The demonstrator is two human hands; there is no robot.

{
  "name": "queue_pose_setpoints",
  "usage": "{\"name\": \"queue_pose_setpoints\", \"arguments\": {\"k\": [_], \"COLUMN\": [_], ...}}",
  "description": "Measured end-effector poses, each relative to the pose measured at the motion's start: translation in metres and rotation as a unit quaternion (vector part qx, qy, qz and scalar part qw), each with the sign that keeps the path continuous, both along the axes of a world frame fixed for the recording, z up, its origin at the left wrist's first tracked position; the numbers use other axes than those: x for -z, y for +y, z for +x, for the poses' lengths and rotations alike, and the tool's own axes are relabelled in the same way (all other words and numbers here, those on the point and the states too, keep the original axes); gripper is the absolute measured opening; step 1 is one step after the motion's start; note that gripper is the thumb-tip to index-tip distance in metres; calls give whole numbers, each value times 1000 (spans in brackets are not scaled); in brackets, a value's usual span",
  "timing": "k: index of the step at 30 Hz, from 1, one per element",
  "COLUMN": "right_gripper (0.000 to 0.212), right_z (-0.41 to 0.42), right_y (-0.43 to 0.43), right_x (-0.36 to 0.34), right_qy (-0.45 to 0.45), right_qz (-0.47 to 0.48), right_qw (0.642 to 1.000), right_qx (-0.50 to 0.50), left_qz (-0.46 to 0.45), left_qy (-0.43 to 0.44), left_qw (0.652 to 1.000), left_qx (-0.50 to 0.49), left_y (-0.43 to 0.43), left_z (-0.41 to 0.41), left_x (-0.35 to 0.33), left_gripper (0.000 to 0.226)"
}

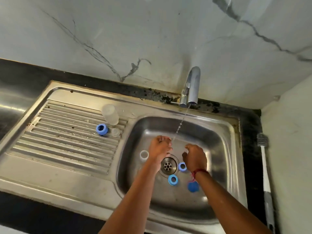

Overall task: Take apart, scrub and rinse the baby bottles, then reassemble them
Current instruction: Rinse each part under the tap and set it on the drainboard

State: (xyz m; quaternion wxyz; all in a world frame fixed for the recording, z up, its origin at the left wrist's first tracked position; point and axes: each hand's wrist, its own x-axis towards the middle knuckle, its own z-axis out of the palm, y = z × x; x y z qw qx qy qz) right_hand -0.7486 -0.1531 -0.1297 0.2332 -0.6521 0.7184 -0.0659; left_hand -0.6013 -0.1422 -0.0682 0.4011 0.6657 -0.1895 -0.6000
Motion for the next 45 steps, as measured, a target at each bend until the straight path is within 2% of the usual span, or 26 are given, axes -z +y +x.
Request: {"name": "queue_pose_setpoints", "arguments": {"k": [6, 13, 19, 21, 23, 26, 30, 34, 36, 38, 40, 42, 45], "right_gripper": [11, 39, 38, 43, 48, 51, 43, 47, 49, 49, 50, 46, 42], "right_z": [-29, -32, -23, -18, -9, 6, 26, 34, 34, 35, 39, 43, 43], "right_y": [-16, -30, -34, -37, -39, -44, -51, -53, -54, -53, -50, -48, -49], "right_x": [18, 42, 52, 54, 50, 33, 10, 1, -1, -3, -6, -11, -17], "right_qy": [32, 68, 101, 62, -32, -180, -276, -327, -348, -333, -314, -334, -350], "right_qz": [14, 81, 79, 60, 30, -9, -58, -90, -101, -101, -81, -86, -101], "right_qw": [999, 994, 991, 995, 996, 978, 955, 938, 926, 927, 939, 932, 916], "right_qx": [-8, 7, 24, 47, 72, 102, 87, 68, 108, 140, 113, 108, 166], "left_qz": [20, 14, 14, 14, 5, -8, -25, -38, -39, -39, -36, -36, -43], "left_qy": [-12, -30, -41, -53, -48, -30, 6, 19, 30, 39, 40, 34, 25], "left_qw": [1000, 999, 999, 998, 999, 999, 999, 998, 997, 996, 996, 997, 997], "left_qx": [-13, -35, -8, -10, -17, -22, -42, -50, -56, -64, -70, -66, -58], "left_y": [-13, -10, -7, -11, -16, -18, -17, -9, -5, -3, -4, -5, -8], "left_z": [-12, -4, 19, 27, 32, 32, 29, 32, 34, 37, 38, 39, 40], "left_x": [14, 23, 25, 26, 27, 24, 17, 18, 18, 18, 18, 17, 15], "left_gripper": [8, 10, 13, 11, 9, 10, 13, 11, 11, 12, 13, 12, 10]}}
